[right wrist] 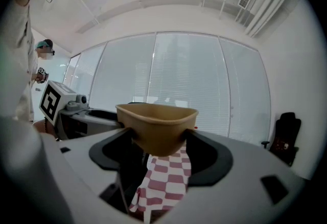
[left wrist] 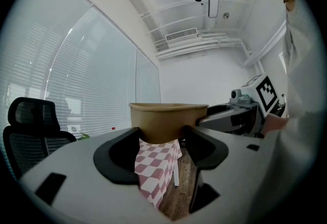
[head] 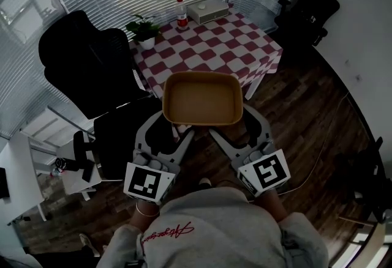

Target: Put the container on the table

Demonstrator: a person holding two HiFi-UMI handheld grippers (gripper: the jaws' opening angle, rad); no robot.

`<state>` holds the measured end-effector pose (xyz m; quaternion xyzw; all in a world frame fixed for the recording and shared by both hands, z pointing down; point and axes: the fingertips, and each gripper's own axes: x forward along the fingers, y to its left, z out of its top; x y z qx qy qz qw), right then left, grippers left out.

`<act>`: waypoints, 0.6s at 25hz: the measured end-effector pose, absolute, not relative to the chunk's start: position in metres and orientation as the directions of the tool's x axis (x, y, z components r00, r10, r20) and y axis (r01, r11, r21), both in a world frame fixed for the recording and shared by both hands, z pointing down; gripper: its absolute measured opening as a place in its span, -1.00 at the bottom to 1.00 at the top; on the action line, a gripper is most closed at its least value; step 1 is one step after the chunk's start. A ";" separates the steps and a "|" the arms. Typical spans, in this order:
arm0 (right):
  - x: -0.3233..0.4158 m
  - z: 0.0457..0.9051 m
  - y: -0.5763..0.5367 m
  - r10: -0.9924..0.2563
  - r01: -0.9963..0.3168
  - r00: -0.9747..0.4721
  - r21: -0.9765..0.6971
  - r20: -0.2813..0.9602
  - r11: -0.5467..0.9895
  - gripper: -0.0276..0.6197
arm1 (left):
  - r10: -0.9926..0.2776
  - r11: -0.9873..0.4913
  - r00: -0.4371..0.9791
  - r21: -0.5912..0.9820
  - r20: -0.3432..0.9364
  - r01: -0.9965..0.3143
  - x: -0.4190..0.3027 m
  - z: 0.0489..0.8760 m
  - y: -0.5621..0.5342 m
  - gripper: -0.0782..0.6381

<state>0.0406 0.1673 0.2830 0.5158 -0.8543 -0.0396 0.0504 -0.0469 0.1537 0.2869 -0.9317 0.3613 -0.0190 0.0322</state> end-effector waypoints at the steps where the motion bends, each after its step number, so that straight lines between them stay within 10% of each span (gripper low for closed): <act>1: 0.044 0.283 0.166 -0.884 -0.876 -0.465 0.120 0.044 0.467 0.12 | -0.676 -0.735 0.737 -0.074 0.011 -0.674 -0.044 0.287 0.153 0.01; 15: 0.062 0.293 0.158 -0.871 -0.863 -0.489 0.115 0.045 0.491 0.12 | -0.696 -0.718 0.718 -0.068 0.018 -0.693 -0.026 0.297 0.146 0.01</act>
